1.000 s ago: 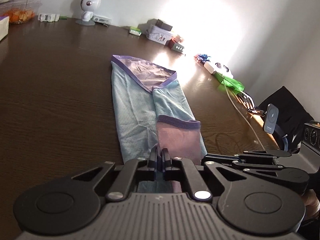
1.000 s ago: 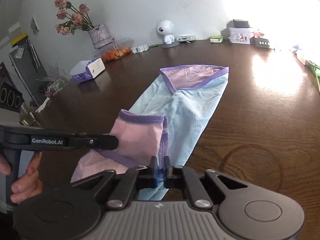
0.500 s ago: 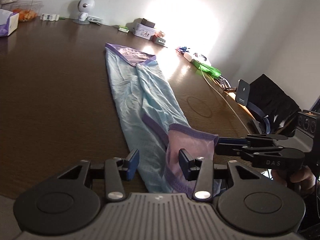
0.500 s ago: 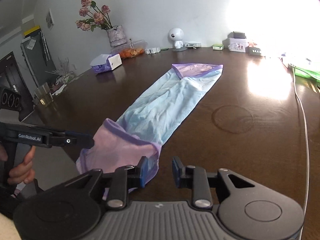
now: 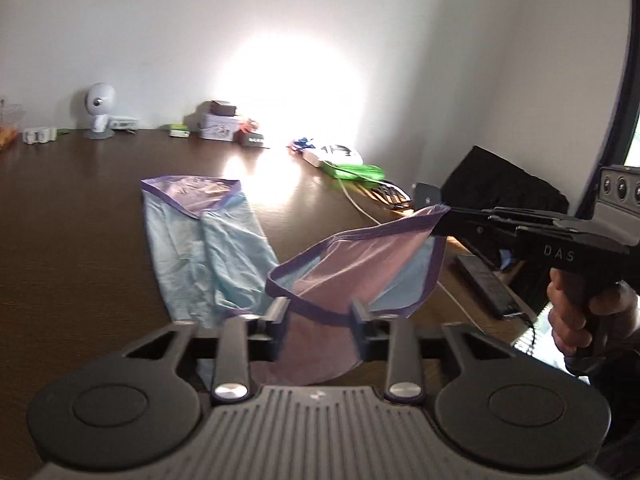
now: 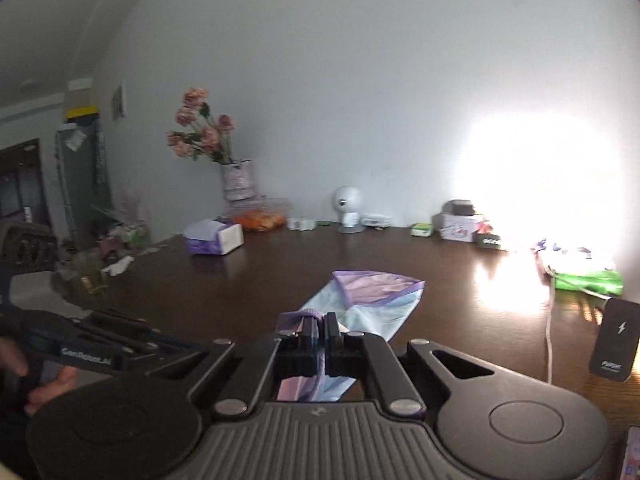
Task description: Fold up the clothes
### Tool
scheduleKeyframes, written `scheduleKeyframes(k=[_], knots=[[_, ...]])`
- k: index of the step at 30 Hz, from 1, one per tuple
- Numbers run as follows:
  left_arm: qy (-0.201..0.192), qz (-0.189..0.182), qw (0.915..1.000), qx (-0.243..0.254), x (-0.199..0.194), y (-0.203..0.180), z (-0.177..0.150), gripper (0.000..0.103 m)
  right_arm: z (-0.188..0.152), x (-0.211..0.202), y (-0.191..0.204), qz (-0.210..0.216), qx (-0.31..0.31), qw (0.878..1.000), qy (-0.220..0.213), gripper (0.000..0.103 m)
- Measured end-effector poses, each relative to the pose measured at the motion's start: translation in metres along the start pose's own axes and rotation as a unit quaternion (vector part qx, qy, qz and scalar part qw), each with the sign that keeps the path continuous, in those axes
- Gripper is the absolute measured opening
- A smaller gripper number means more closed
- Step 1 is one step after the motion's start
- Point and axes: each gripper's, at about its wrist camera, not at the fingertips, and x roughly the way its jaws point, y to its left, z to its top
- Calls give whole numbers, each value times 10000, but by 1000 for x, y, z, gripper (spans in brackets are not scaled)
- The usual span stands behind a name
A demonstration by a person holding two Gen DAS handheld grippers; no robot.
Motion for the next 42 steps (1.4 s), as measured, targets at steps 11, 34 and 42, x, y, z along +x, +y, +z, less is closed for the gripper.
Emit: scheduleKeyframes(k=[11, 34, 42], knots=[[890, 54, 9955, 320, 80, 9, 36, 47, -71, 1, -30, -790, 721, 9899, 926, 2], [-333, 2361, 9680, -784, -1, 31, -53, 7, -50, 78, 8, -488, 146, 9932, 1046, 3], [71, 1515, 9884, 3, 17, 34, -38, 57, -56, 81, 12, -388, -44, 9910, 1280, 12]])
